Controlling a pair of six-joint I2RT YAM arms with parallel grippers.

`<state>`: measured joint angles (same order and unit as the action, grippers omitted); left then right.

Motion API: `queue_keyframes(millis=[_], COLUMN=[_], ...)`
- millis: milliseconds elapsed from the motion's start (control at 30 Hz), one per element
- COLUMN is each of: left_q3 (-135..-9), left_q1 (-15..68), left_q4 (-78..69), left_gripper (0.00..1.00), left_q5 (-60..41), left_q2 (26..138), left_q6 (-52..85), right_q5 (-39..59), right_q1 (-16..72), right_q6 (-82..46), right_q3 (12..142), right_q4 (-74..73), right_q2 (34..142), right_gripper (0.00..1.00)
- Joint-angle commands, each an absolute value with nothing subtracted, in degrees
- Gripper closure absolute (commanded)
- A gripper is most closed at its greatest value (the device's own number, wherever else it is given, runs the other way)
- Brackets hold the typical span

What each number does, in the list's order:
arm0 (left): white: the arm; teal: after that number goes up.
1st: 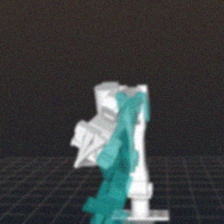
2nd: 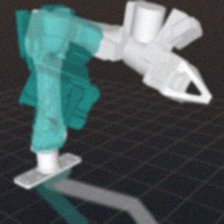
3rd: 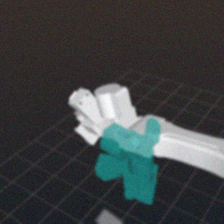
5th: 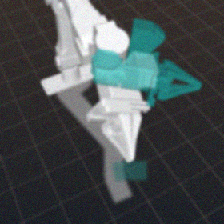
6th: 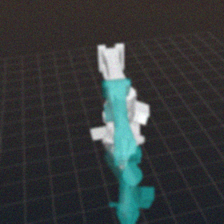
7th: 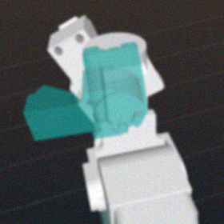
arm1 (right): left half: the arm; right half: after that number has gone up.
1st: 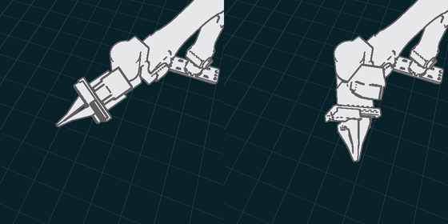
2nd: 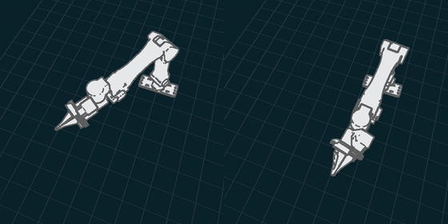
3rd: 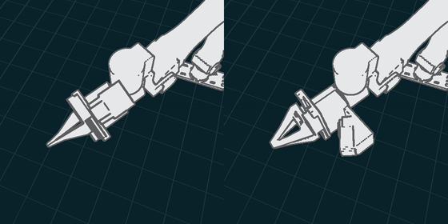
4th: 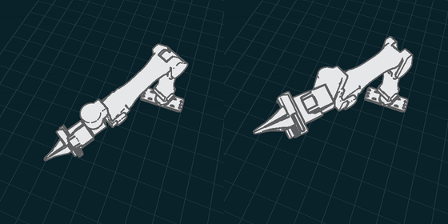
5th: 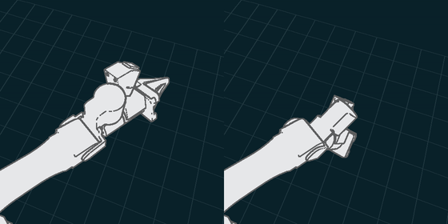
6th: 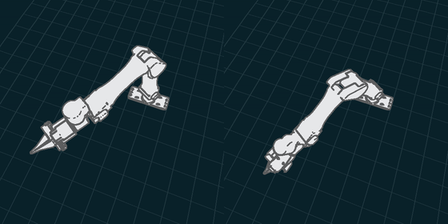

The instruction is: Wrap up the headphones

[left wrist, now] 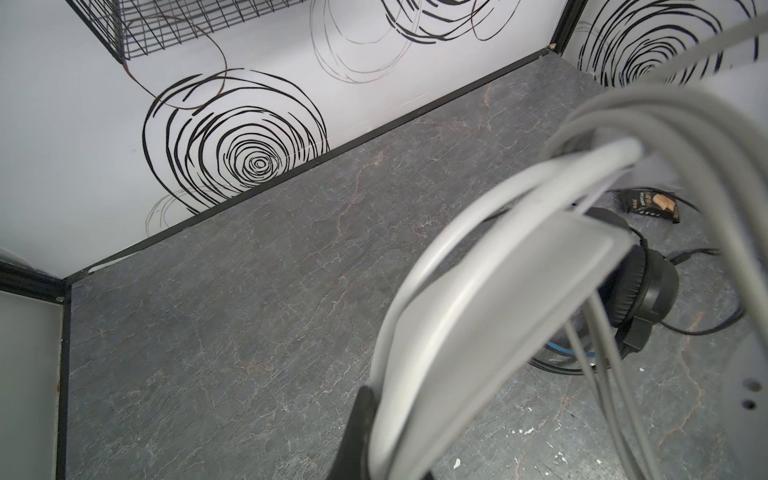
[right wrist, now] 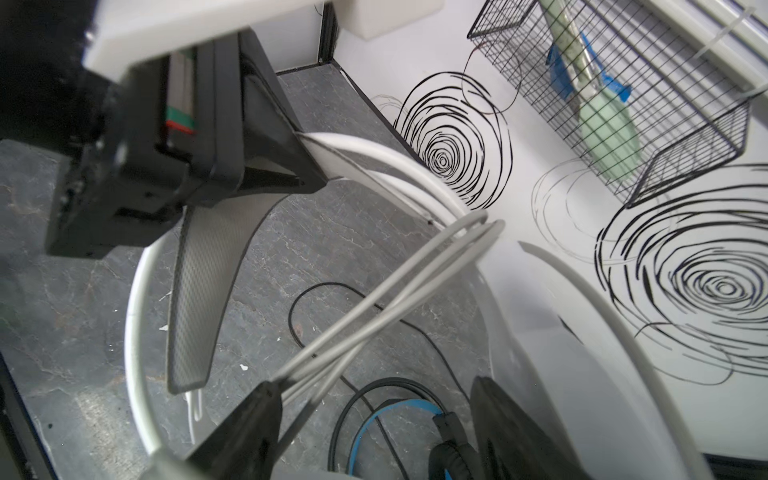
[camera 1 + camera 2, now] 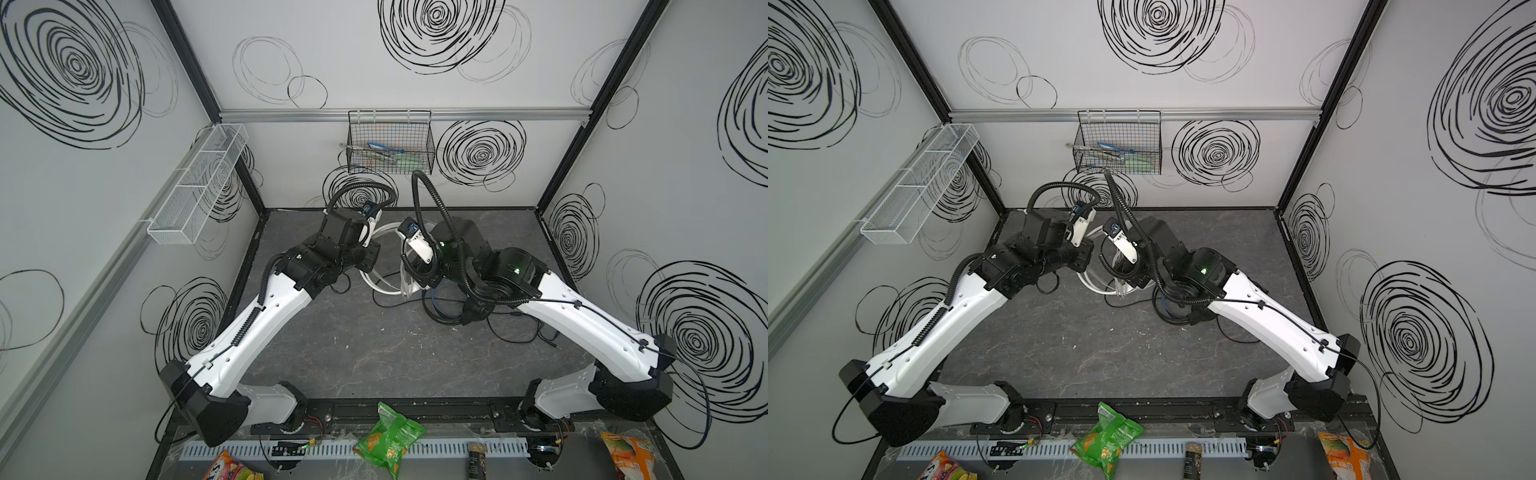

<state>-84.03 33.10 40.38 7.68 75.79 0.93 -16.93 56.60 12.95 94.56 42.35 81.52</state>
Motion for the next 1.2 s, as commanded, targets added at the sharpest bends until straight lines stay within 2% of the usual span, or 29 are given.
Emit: queue_keyframes(millis=[0, 533, 867, 967, 1033, 1167], left_q3=[-84.3, -76.9, -77.2, -77.1, -77.1, -77.1], left_q1=[33.1, 31.0, 30.9, 30.9, 30.9, 30.9], left_q4=[40.0, 35.9, 36.6, 36.7, 36.6, 36.5], left_gripper=[1.00, 1.00, 1.00, 1.00, 1.00, 1.00], left_q5=[2.3, -1.0, -1.5, -1.7, -1.8, -1.9], left_q2=[75.1, 74.6, 74.8, 74.7, 74.6, 74.6], left_q6=[-0.6, 0.5, 0.3, 0.2, 0.3, 0.5], right_q5=[-19.4, -11.5, -11.1, -11.0, -10.2, -9.8], right_q1=[55.0, 54.1, 53.8, 53.2, 52.8, 52.7], right_q6=[12.7, 9.8, 9.4, 9.2, 9.2, 8.6], right_q3=[92.7, 85.2, 87.0, 87.7, 88.3, 89.1], right_q4=[40.1, 41.6, 41.1, 40.9, 41.2, 41.4], right_q2=[79.6, 75.3, 75.4, 75.7, 76.3, 77.1], right_gripper=[0.20, 0.09, 0.08, 0.13, 0.24, 0.37])
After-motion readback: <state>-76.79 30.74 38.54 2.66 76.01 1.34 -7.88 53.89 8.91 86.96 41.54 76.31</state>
